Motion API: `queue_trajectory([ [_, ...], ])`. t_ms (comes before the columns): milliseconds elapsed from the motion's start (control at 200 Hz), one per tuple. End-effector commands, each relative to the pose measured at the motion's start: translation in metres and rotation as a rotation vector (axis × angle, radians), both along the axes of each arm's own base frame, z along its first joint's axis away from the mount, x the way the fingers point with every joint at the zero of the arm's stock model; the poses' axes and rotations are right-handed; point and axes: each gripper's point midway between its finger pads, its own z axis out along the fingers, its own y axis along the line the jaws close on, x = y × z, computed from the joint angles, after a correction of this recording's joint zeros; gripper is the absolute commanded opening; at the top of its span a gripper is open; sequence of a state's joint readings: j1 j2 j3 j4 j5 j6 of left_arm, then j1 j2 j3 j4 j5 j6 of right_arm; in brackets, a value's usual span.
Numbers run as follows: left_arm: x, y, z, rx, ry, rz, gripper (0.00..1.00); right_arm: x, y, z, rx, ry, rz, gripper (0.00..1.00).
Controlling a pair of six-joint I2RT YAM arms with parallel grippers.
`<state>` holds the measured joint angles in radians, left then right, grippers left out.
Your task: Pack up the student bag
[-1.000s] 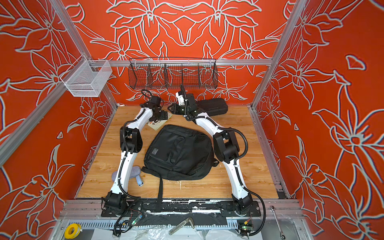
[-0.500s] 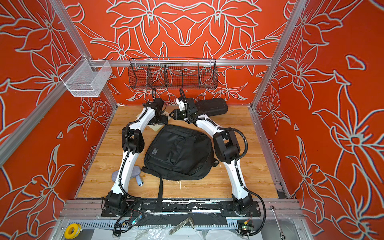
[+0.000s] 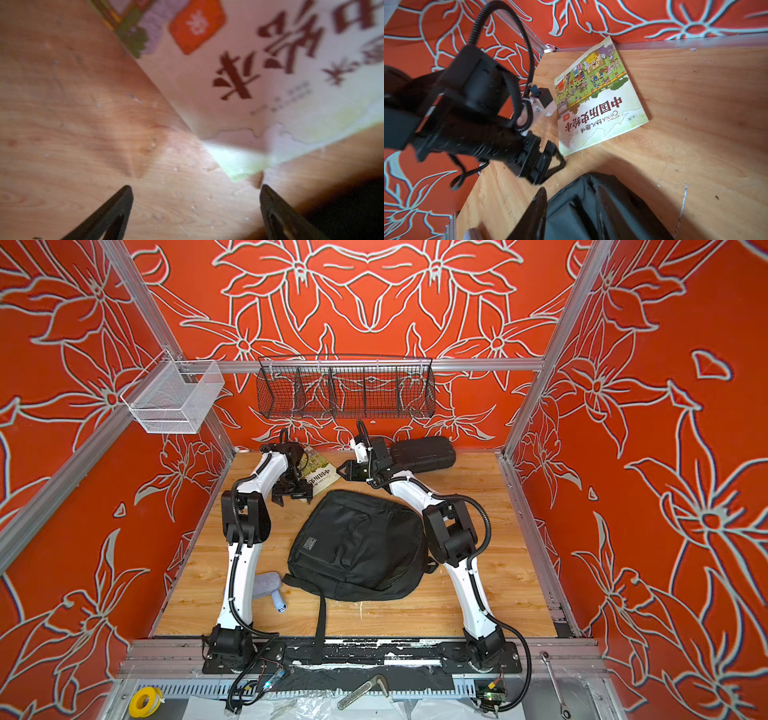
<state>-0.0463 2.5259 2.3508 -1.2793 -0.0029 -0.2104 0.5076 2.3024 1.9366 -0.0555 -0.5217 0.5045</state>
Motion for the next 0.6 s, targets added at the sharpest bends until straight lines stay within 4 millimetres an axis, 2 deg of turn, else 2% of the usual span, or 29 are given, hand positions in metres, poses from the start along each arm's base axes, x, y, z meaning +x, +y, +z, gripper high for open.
queue_trajectory([
  [0,0.021,-0.029,0.043,-0.195,-0.153,0.084,0.96,0.003,0.004,-0.012,-0.020,0.000,-0.020,0.40],
  [60,0.029,-0.038,0.044,-0.297,-0.194,0.146,0.96,0.001,0.003,-0.014,-0.025,0.000,-0.022,0.41],
  [150,0.034,-0.041,0.039,-0.386,-0.213,0.244,0.96,0.000,0.001,-0.018,-0.038,0.002,-0.029,0.41],
  [350,0.034,-0.035,0.019,-0.418,-0.193,0.359,0.98,0.012,-0.006,-0.027,-0.081,-0.043,-0.083,0.42],
  [485,0.044,-0.040,0.024,-0.473,-0.254,0.362,0.99,0.029,-0.002,-0.036,-0.063,-0.073,-0.118,0.45],
  [595,0.048,-0.041,0.040,-0.383,-0.306,0.279,0.99,0.043,0.006,-0.049,-0.035,-0.059,-0.130,0.48],
])
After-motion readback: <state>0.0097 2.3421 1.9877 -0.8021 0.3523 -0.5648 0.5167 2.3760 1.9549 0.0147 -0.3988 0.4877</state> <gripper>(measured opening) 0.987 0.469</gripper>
